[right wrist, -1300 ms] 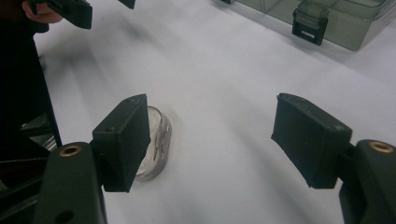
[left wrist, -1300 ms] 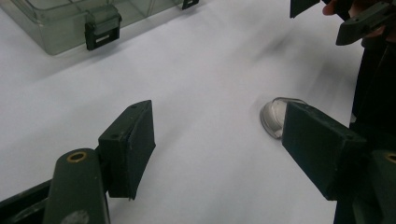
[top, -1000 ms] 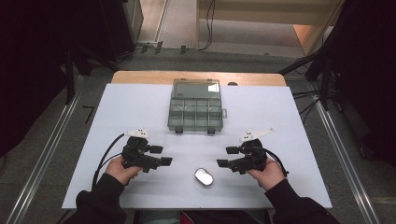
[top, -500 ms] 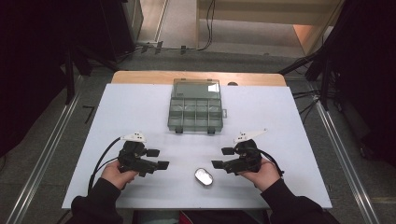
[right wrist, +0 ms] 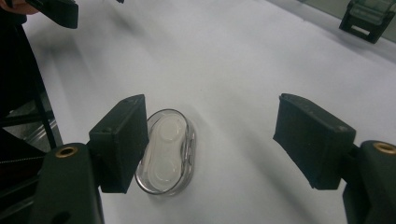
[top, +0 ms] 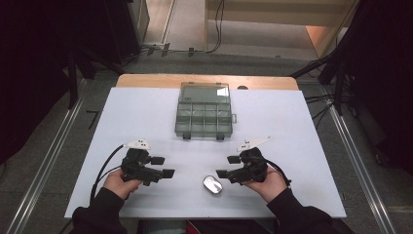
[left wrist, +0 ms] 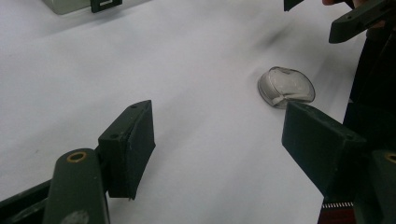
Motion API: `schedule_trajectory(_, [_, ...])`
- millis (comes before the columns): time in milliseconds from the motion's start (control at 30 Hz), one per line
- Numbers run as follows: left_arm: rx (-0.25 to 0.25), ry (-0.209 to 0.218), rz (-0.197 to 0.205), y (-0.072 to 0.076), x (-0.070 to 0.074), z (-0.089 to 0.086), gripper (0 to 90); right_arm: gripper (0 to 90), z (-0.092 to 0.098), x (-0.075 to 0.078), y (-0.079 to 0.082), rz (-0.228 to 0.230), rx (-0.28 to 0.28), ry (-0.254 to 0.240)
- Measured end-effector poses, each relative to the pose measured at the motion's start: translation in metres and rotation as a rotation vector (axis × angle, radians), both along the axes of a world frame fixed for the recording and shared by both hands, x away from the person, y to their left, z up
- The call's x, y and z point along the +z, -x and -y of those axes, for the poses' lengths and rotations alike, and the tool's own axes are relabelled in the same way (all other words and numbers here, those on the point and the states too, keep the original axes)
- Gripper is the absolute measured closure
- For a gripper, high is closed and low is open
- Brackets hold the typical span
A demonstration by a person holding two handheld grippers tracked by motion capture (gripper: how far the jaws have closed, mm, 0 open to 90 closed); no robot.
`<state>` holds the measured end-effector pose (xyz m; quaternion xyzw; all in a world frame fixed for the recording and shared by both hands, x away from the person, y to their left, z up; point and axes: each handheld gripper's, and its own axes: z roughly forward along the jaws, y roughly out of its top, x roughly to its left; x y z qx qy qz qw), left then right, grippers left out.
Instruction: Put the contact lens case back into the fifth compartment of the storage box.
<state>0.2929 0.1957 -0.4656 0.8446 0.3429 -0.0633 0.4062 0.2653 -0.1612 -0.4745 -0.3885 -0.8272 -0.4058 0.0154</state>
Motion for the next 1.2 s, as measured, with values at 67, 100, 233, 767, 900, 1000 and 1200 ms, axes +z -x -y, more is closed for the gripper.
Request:
schedule_trajectory(67, [0.001,-0.001,0.003,0.000,0.000,0.000,25.7,24.0,-0.002,-0.001,0.001,-0.004,0.000,0.001])
schedule_trajectory(100, [0.000,-0.002,0.003,0.000,0.000,0.000,25.7,24.0,-0.003,-0.001,0.001,-0.006,0.000,0.001])
schedule_trajectory(233, [0.001,0.001,-0.001,0.000,0.000,0.000,25.7,24.0,-0.005,-0.002,0.003,-0.010,-0.007,0.005])
schedule_trajectory(767, [-0.002,0.004,-0.013,-0.001,-0.001,-0.001,25.7,24.1,-0.017,-0.008,0.009,-0.052,0.005,0.025])
schedule_trajectory(900, [0.000,0.009,-0.014,-0.001,-0.001,-0.001,25.7,24.1,-0.019,-0.010,0.011,-0.063,0.006,0.030])
schedule_trajectory(1000, [0.002,0.007,-0.014,-0.001,-0.001,-0.002,25.7,24.1,-0.021,-0.011,0.012,-0.066,0.006,0.035])
schedule_trajectory(1200, [0.001,0.008,-0.015,-0.001,-0.001,-0.002,25.7,24.3,-0.026,-0.015,0.014,-0.077,0.017,0.050])
